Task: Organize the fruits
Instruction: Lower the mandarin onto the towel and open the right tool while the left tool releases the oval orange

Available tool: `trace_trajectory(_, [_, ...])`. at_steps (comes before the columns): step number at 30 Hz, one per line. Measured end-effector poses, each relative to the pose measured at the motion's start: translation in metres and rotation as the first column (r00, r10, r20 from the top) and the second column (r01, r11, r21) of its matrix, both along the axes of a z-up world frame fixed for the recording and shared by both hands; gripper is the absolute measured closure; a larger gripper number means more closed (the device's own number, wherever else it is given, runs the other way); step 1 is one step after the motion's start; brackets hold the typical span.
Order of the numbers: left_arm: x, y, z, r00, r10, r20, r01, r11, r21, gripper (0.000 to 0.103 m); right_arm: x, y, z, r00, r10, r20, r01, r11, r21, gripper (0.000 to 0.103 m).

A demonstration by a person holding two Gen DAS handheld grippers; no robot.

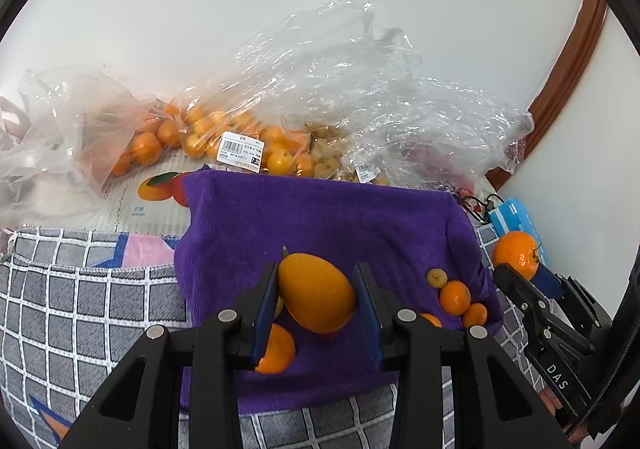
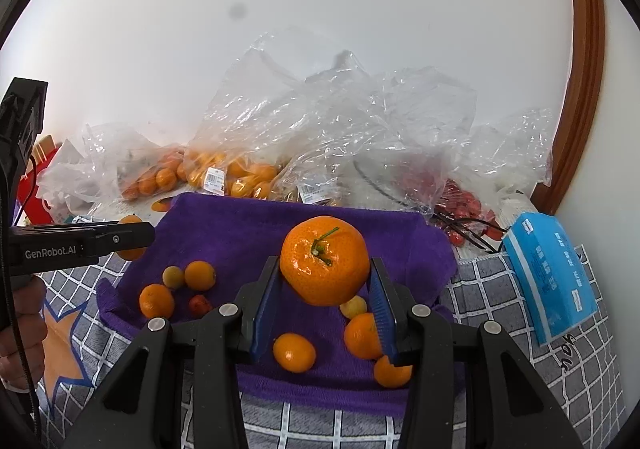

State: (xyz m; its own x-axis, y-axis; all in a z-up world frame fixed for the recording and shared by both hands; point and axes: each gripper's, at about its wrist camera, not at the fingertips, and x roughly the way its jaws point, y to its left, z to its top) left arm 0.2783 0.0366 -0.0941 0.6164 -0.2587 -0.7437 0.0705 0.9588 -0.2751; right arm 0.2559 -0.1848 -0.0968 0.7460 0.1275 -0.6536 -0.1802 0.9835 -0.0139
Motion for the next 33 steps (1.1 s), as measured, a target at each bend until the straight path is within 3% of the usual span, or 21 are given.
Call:
trace_trajectory(18, [0.037,0.003,-0.009,1.000,0.018,-0.004,-0.018,1.000,0.008,0.067,0.037,-0.005,-0.020,1.000,-0.010,-0.021,0.010,1.000,0.013,0.060])
trace_trajectory(33, [0.059,-0.006,-0.048,0.996,0.023,-0.085,-0.020,0.999,0.042,0.067,0.045,0.008,-0.066,0.993,0.036,-0.114,-0.035,0.999,0.015,0.060])
